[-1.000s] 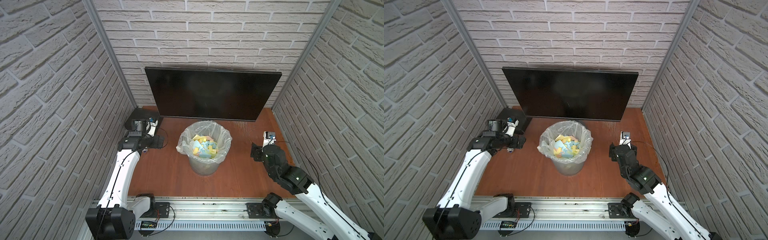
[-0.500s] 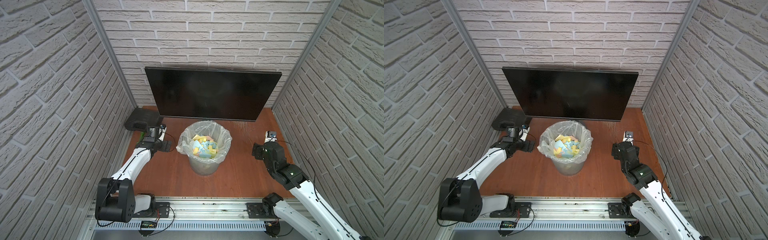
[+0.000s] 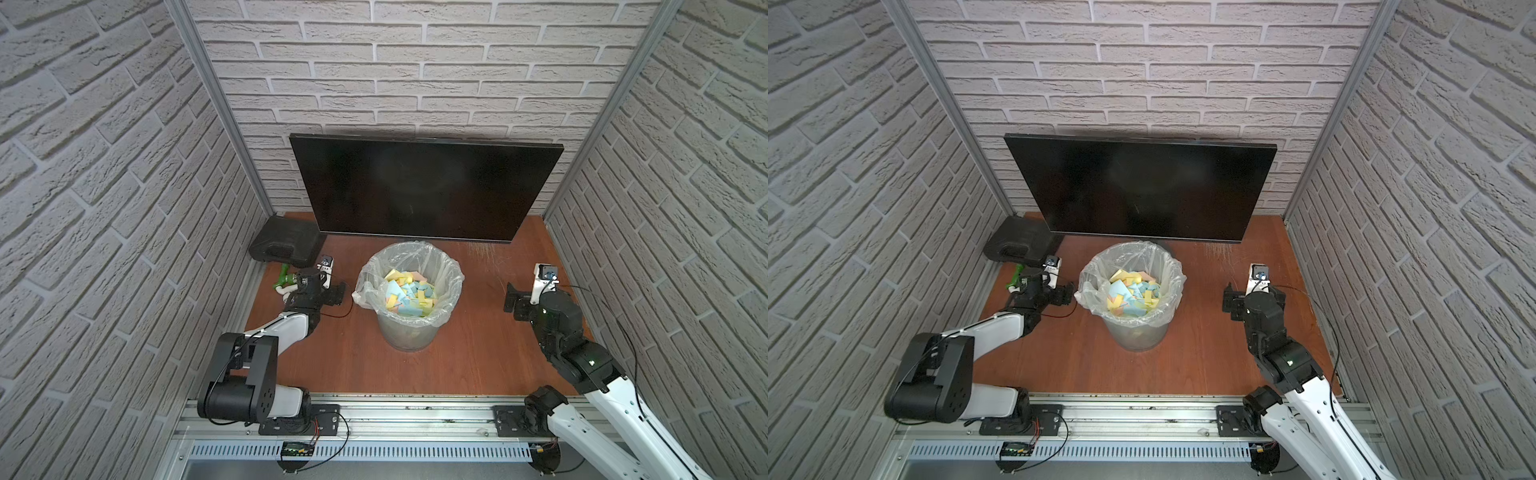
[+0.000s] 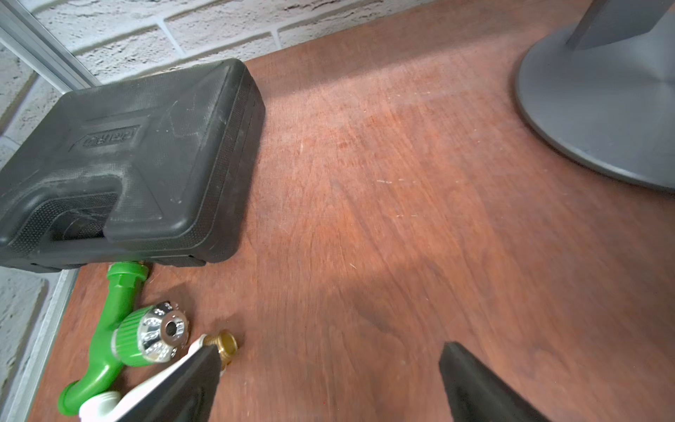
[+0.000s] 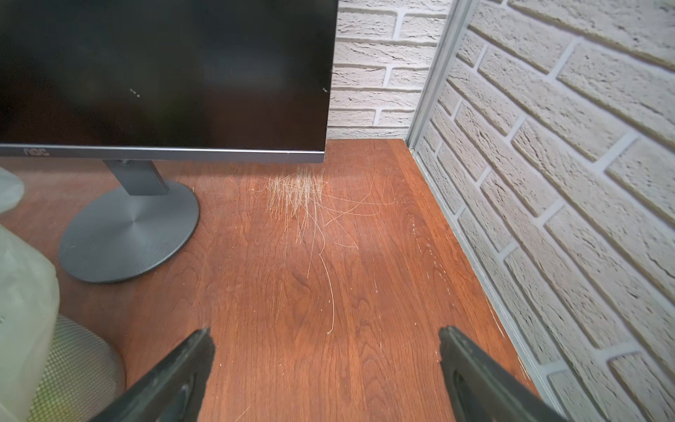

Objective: Remove the sticky note from the monitor
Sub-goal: Reset both arms

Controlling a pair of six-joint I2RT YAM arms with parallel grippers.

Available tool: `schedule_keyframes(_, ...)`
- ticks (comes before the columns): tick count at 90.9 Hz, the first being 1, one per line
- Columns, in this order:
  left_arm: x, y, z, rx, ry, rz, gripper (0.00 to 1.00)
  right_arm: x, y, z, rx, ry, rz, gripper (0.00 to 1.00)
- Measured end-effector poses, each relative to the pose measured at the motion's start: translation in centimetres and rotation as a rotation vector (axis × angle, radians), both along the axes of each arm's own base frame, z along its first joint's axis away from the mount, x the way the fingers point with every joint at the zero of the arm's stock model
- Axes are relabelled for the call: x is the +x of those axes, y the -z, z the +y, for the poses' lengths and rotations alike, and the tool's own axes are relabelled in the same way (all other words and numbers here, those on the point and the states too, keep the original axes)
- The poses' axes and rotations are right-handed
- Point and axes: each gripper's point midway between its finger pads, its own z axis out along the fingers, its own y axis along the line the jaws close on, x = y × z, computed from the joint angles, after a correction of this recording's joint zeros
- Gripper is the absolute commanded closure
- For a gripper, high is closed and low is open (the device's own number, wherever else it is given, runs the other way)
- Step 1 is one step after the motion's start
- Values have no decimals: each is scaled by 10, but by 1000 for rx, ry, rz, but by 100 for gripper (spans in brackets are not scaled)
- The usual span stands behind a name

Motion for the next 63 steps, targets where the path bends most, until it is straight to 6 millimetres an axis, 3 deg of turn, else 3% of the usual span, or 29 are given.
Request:
schedule_keyframes(19, 14, 5, 5, 11, -11, -33, 2, 4, -6, 3, -15, -25, -41, 1)
schedule_keyframes(42, 20, 1, 40, -58, -109, -72, 2, 13, -4, 7, -37, -35, -44, 1)
schedule_keyframes(63, 14, -2, 35, -84, -88, -151, 2, 18, 4, 9, -44, -46, -41, 1)
